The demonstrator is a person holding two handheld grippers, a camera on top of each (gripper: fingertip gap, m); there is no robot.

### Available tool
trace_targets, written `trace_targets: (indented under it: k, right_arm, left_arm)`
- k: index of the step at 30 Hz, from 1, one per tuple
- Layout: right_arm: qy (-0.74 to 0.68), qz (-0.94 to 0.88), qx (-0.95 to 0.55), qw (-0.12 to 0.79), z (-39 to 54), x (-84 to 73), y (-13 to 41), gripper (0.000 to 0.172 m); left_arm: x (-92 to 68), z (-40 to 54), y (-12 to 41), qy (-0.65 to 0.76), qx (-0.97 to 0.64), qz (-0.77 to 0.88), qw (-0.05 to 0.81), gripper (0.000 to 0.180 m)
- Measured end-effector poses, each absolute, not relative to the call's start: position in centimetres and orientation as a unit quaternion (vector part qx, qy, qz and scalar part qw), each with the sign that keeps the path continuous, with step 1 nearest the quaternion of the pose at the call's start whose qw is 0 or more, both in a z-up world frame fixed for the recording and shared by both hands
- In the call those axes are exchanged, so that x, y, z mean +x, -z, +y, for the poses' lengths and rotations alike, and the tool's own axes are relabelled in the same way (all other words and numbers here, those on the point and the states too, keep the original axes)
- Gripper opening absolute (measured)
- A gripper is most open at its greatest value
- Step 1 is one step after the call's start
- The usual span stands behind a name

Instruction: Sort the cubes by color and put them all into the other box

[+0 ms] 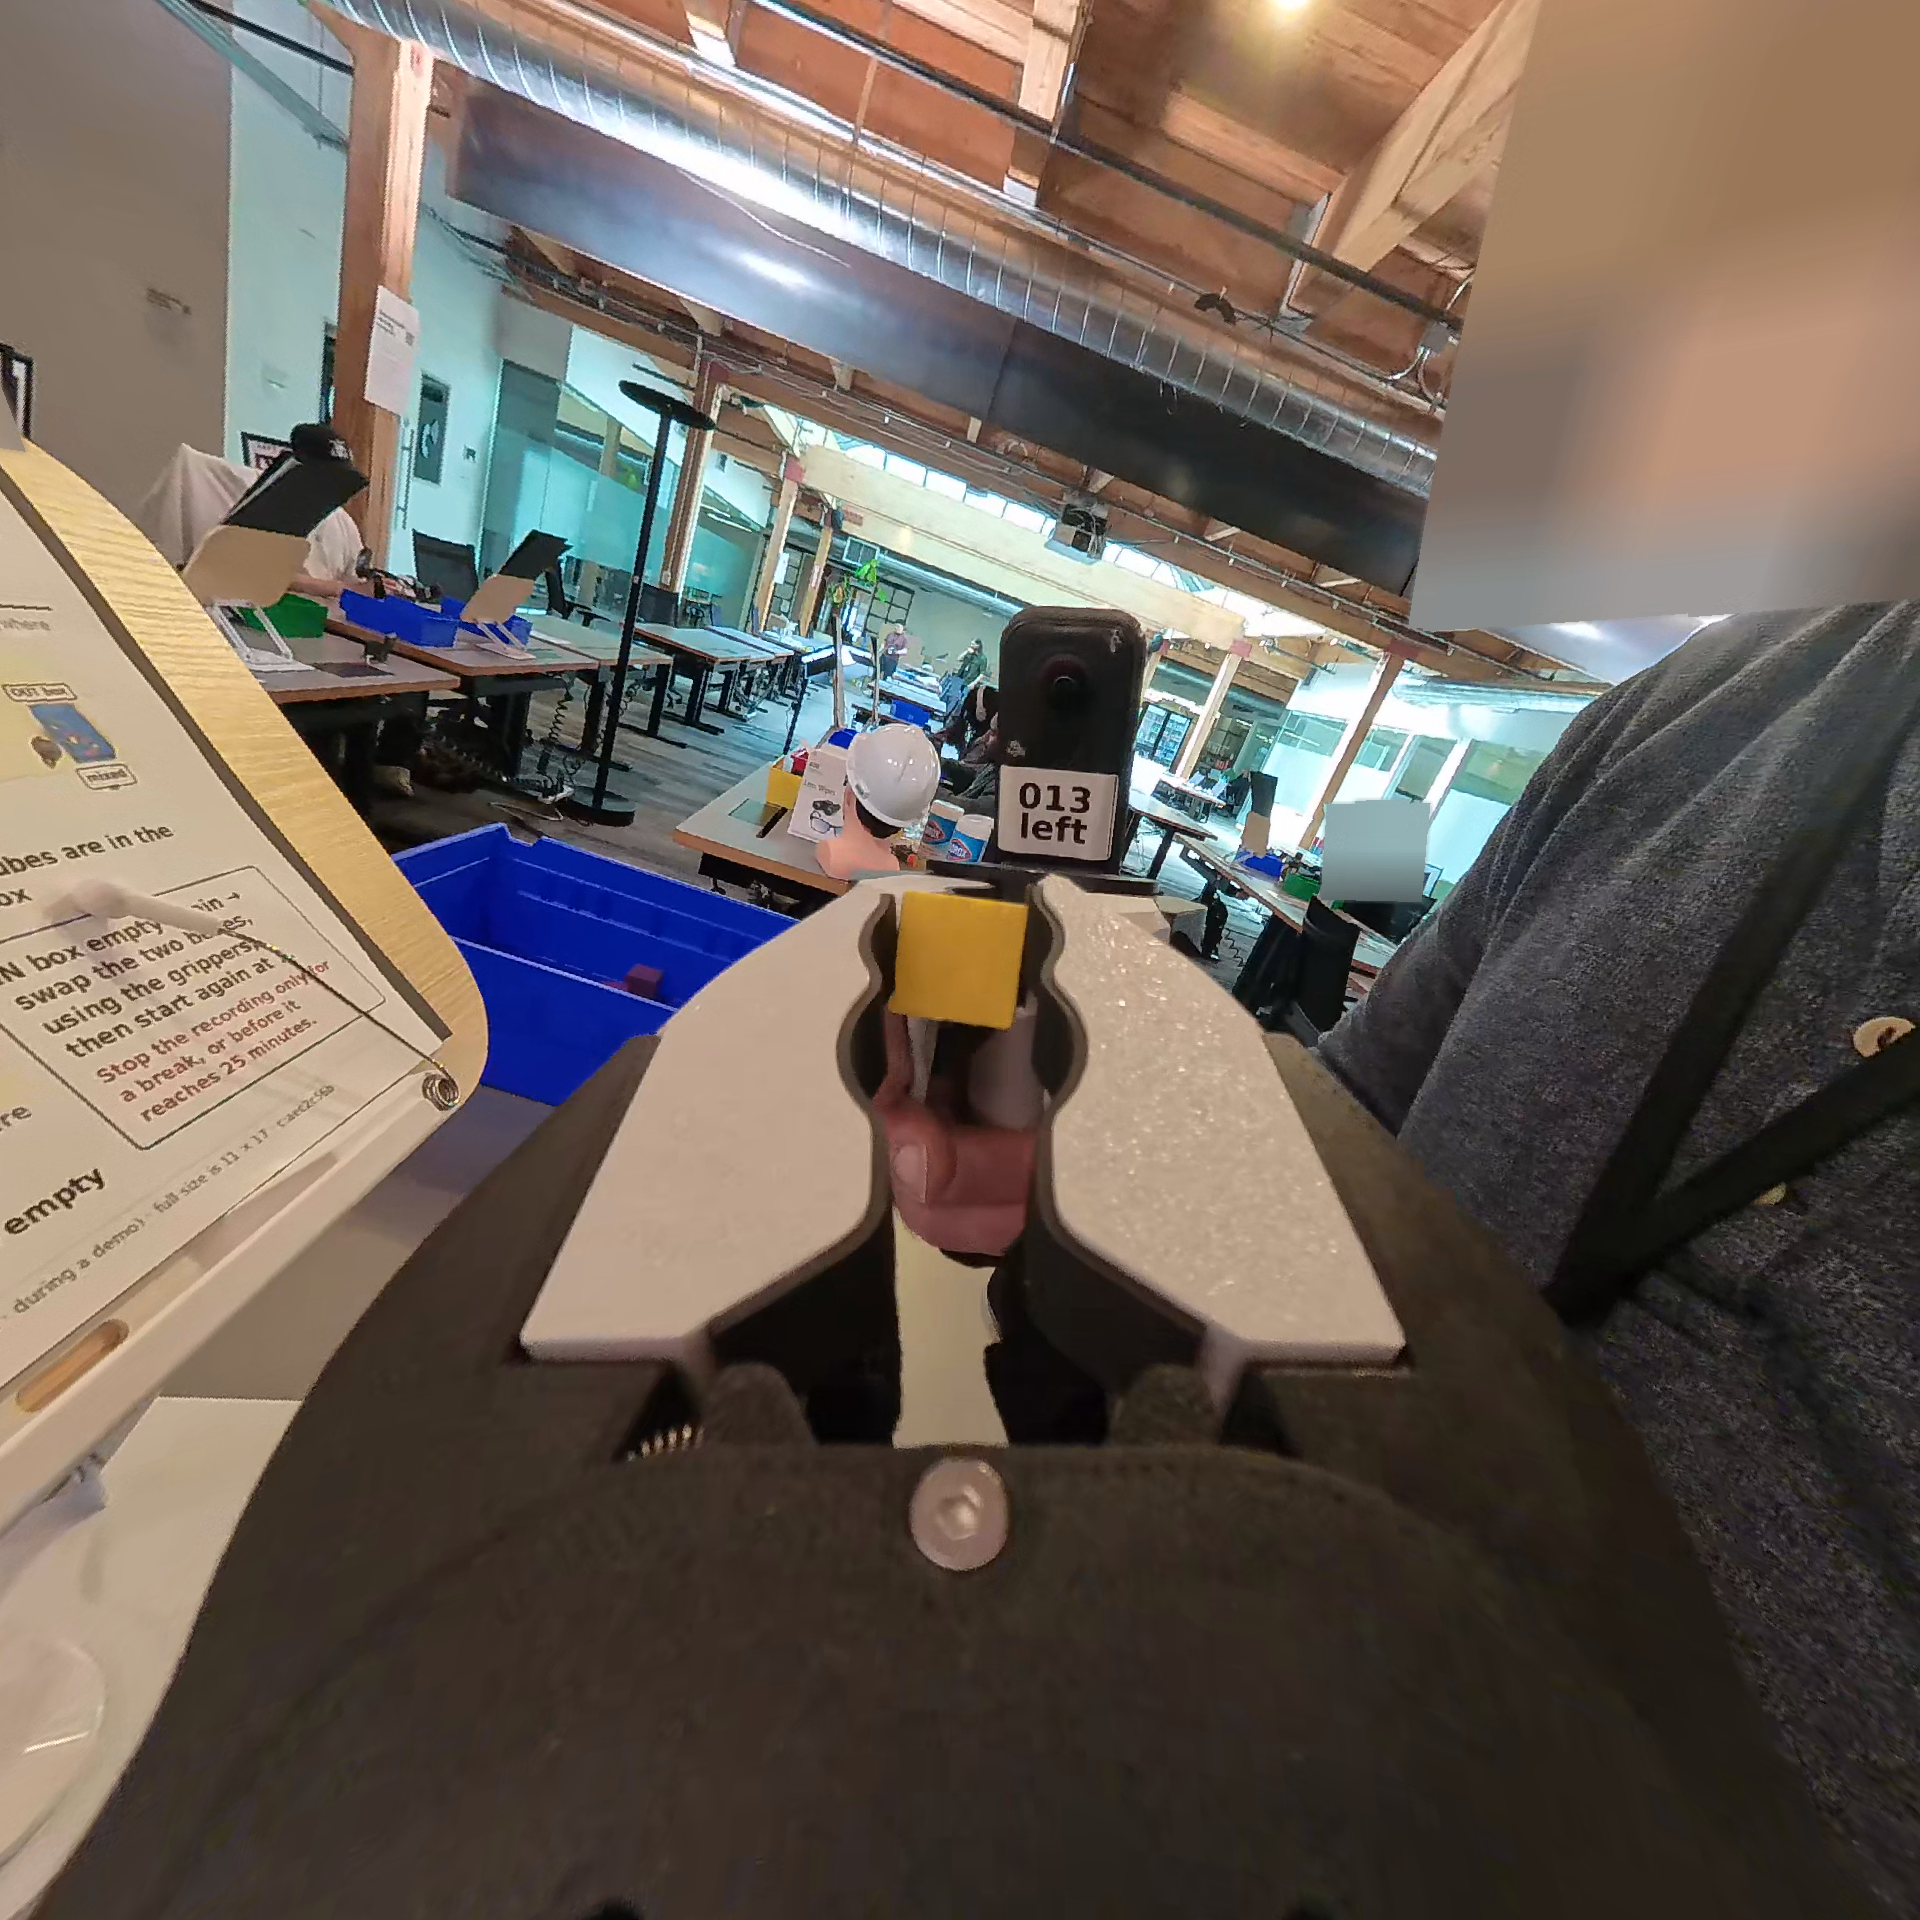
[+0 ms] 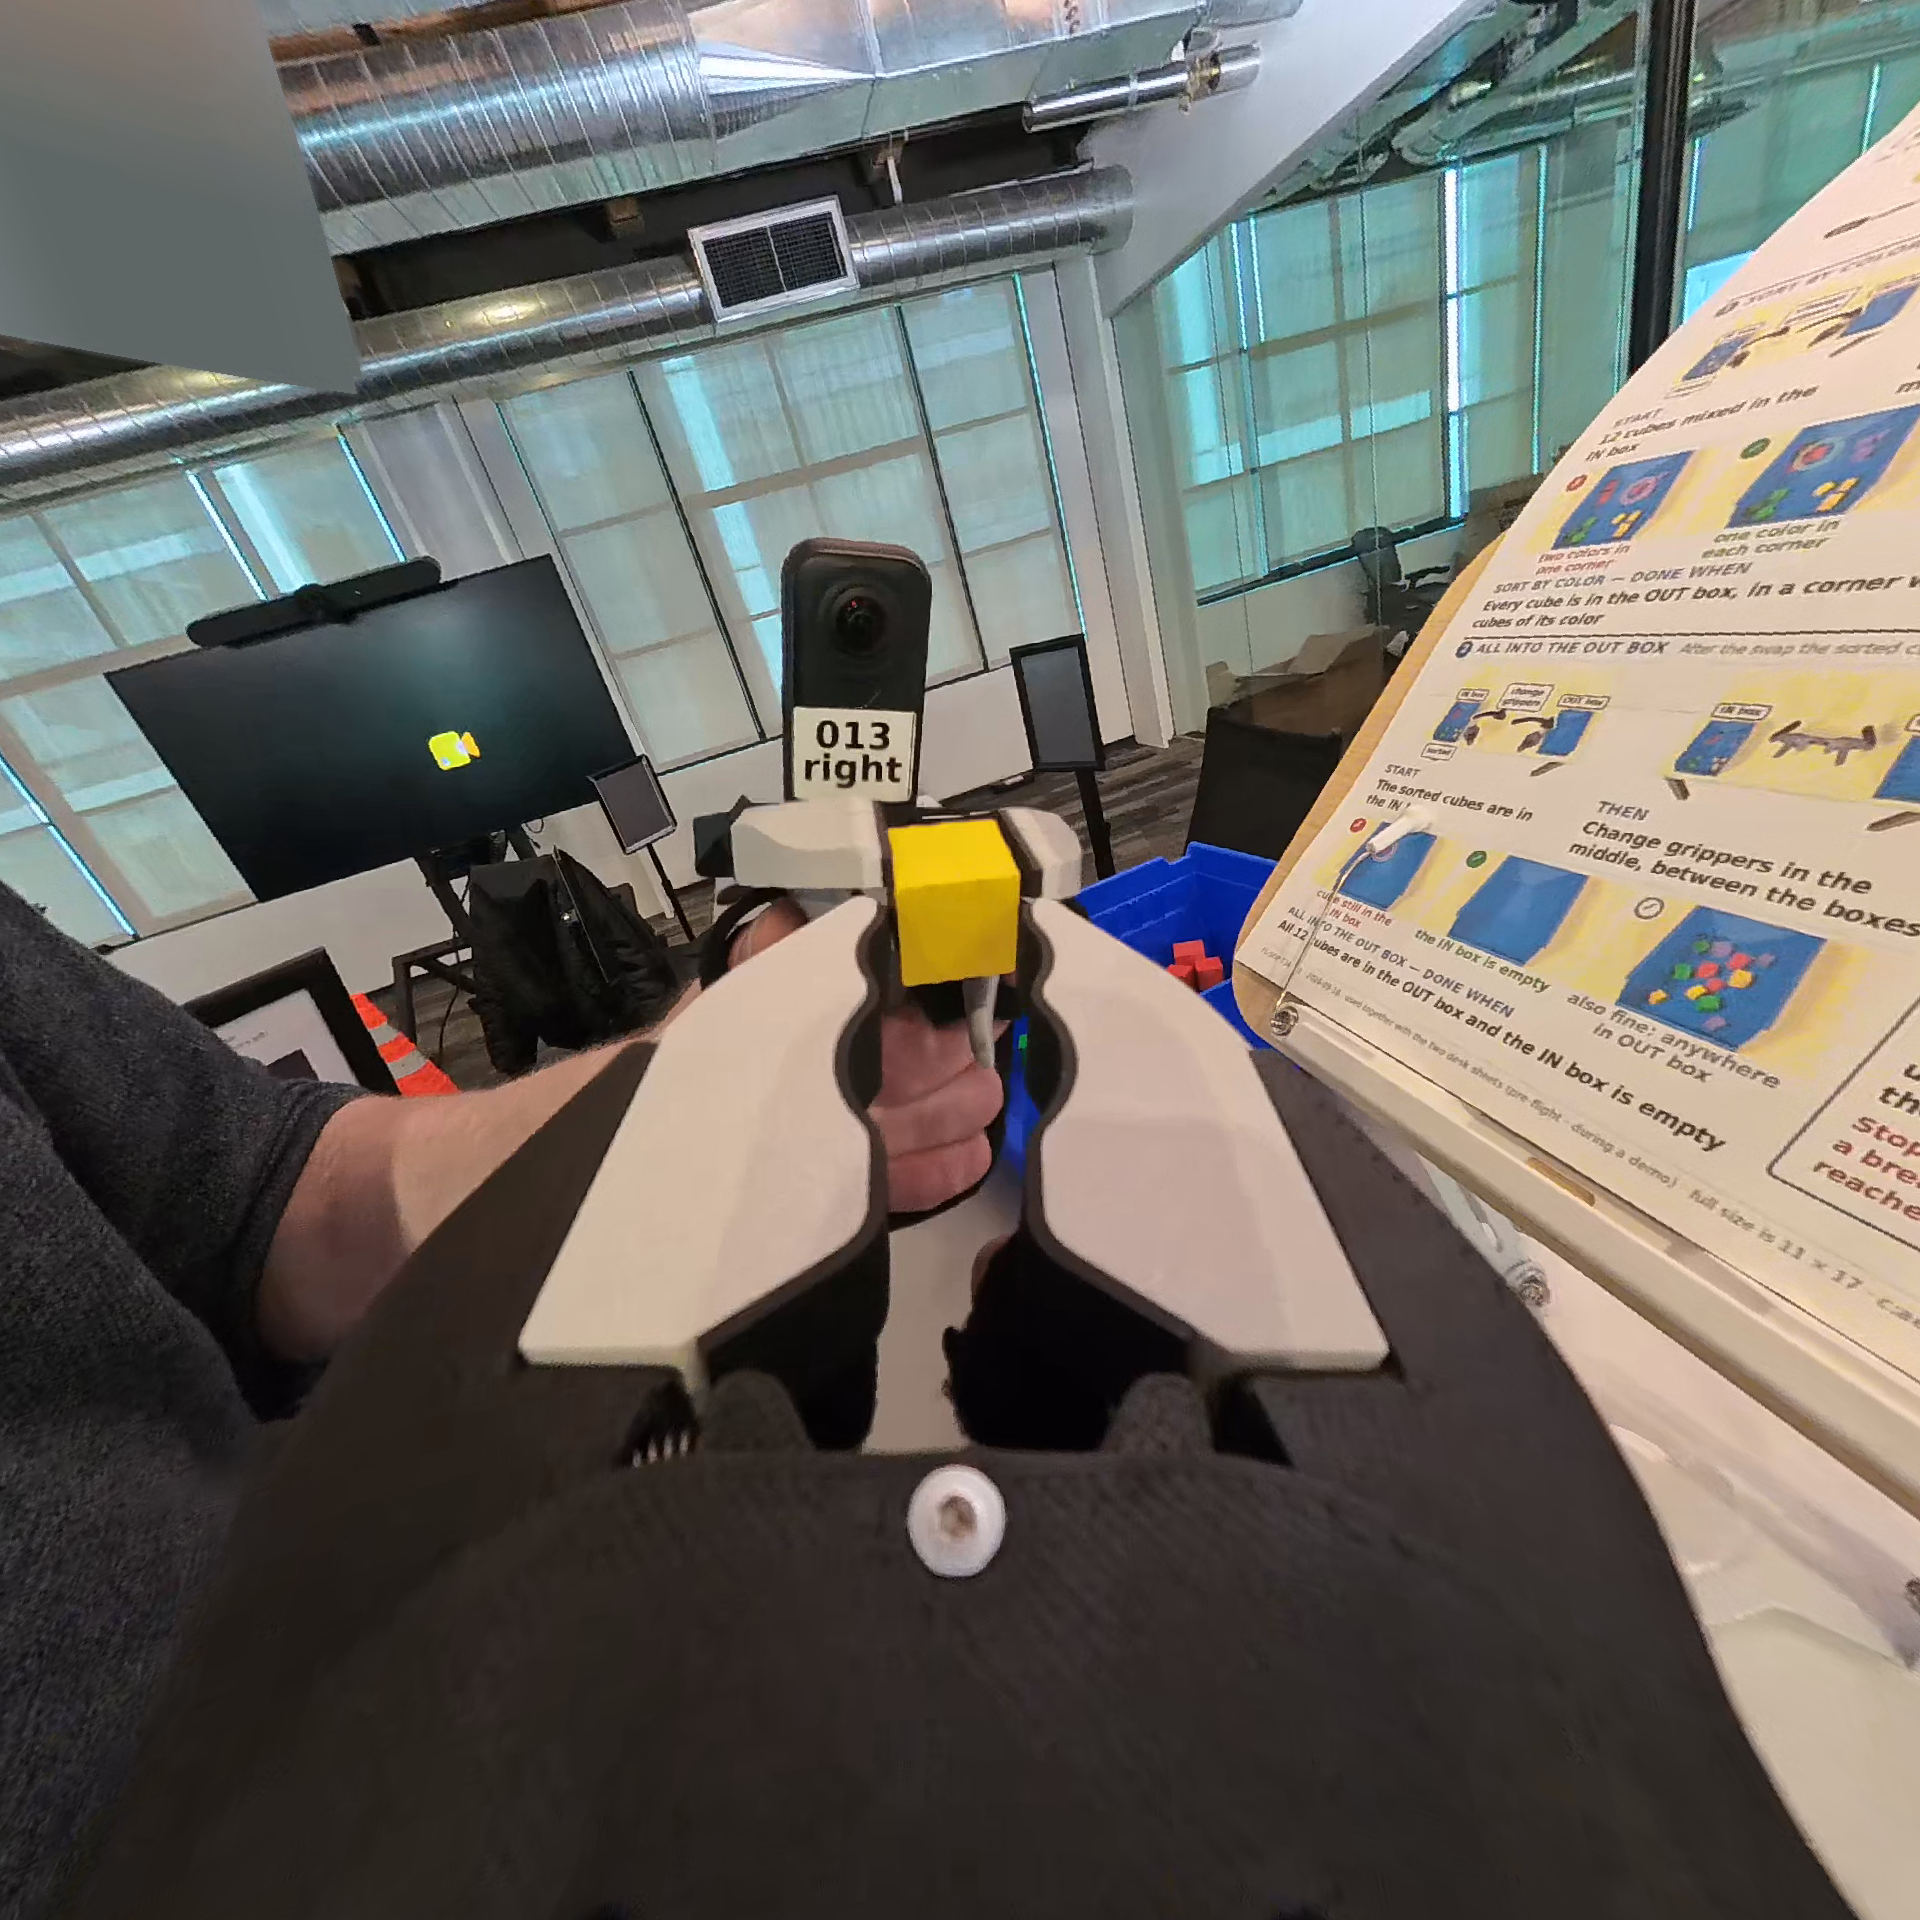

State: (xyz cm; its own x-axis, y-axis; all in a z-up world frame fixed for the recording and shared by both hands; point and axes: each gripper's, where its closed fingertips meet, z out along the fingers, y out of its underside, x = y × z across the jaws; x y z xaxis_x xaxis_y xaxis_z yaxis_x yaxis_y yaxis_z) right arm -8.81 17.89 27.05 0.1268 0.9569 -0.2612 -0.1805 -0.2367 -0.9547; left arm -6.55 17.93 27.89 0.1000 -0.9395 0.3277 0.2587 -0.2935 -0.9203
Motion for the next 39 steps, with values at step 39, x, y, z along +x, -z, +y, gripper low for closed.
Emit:
trace_targets:
  k: [39]
  right_arm:
    - [-0.058, -0.078, -0.835, 0.542, 38.7, 29.9, -9.4, 0.041]
  left_arm:
    - [-22.5, 24.3, -21.9, 0.358, -0.709, 0.201, 0.573, 0.001]
